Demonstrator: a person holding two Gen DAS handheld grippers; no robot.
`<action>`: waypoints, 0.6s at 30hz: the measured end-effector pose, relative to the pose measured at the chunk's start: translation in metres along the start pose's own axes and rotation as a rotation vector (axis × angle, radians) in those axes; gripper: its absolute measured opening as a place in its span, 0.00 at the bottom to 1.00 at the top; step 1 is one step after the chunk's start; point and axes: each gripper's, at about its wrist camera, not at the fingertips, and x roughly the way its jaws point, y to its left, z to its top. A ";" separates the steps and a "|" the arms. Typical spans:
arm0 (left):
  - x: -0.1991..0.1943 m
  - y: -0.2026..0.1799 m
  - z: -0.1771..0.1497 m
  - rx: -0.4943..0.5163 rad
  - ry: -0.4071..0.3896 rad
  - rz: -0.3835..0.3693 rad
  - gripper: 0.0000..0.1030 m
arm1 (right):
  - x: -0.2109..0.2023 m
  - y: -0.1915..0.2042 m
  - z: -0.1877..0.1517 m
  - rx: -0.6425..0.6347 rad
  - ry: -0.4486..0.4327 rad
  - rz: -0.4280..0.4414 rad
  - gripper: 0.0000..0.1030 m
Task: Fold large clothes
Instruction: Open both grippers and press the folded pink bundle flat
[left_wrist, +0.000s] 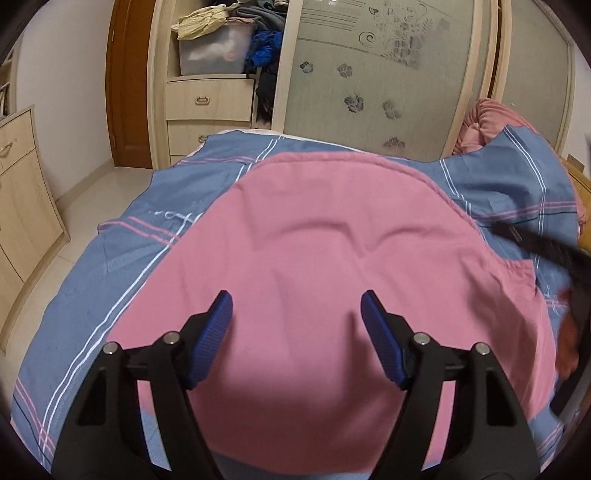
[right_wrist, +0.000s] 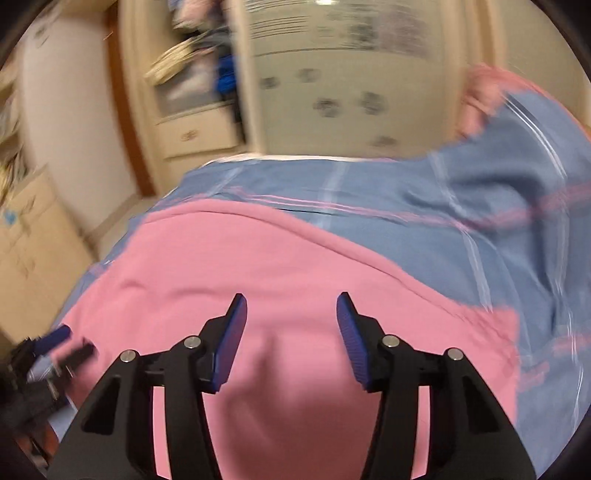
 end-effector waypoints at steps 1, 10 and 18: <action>0.002 0.007 -0.002 -0.006 0.003 0.009 0.71 | 0.013 0.024 0.010 -0.060 0.021 0.003 0.51; 0.027 0.043 -0.016 -0.077 0.081 -0.042 0.68 | 0.154 0.119 0.042 -0.253 0.184 -0.214 0.63; 0.027 0.048 -0.022 -0.087 0.098 -0.069 0.68 | 0.120 0.141 0.067 -0.156 0.154 0.001 0.63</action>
